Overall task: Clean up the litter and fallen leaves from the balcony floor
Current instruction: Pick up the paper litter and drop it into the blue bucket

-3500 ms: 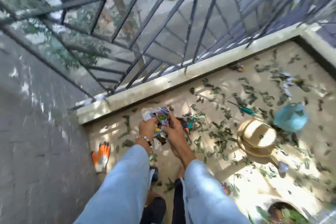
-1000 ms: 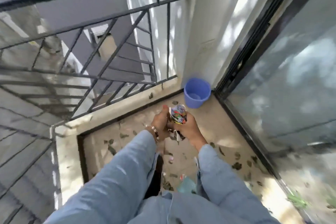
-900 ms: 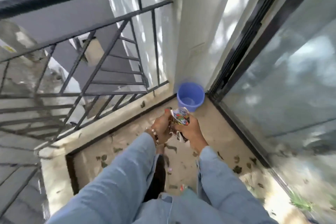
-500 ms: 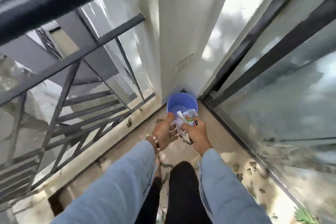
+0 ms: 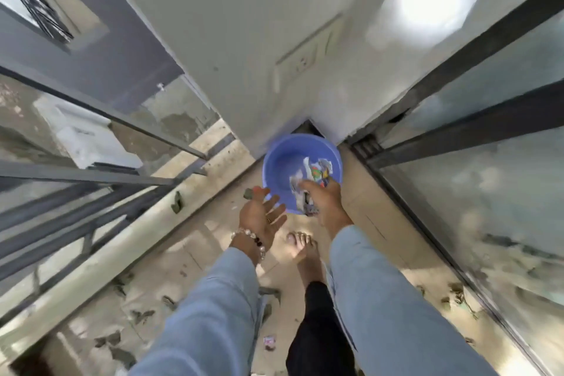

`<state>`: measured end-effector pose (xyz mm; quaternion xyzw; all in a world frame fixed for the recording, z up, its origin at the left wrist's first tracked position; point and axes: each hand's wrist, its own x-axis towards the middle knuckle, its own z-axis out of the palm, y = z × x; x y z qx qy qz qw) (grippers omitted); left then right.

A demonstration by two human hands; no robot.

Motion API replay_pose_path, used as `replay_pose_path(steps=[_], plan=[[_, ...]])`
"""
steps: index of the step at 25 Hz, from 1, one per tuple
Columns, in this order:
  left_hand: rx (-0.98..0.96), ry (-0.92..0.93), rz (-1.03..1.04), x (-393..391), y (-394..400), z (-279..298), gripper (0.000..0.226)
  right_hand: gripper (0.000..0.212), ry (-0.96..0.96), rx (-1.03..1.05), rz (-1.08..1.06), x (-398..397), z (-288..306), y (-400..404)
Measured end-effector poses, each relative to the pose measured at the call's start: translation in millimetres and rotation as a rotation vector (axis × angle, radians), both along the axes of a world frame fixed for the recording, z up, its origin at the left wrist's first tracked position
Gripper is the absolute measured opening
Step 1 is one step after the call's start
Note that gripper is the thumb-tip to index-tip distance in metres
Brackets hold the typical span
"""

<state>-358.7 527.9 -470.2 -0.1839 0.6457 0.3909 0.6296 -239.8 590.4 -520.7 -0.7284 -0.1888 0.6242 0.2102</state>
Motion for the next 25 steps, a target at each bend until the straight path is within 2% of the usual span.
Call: replay_pose_path(steps=[2,4,7,9,11,13,17,19,22,23,25], plan=[[-0.028,0.000,0.053,2,4,-29,0.053,0.058,0.147,-0.099,-0.045,0,-34,16],[-0.061,0.005,0.095,6,1,-34,0.056,0.070,0.205,-0.170,-0.049,2,-37,22],[-0.109,0.019,0.143,14,-8,-15,0.055,0.054,0.196,-0.137,-0.091,12,-9,22],[-0.109,0.037,0.121,19,-10,13,0.053,0.036,0.120,-0.128,-0.033,18,12,16],[-0.117,0.095,0.032,22,-13,46,0.044,0.019,-0.050,-0.096,0.150,26,36,3],[-0.118,0.178,-0.129,25,-20,82,0.033,0.028,-0.188,-0.069,0.344,40,59,-13],[-0.109,0.353,-0.331,28,-69,150,0.030,0.017,-0.255,-0.016,0.654,63,114,-47],[-0.120,0.426,-0.338,28,-106,179,0.027,0.016,-0.268,0.039,0.829,63,129,-61],[-0.190,0.515,-0.322,29,-171,190,0.026,0.029,-0.314,0.151,1.169,31,205,-77],[-0.227,0.515,-0.295,29,-199,190,0.026,0.030,-0.314,0.195,1.307,19,222,-87],[-0.268,0.500,-0.137,35,-253,190,0.021,0.019,-0.310,0.284,1.590,0,237,-107]])
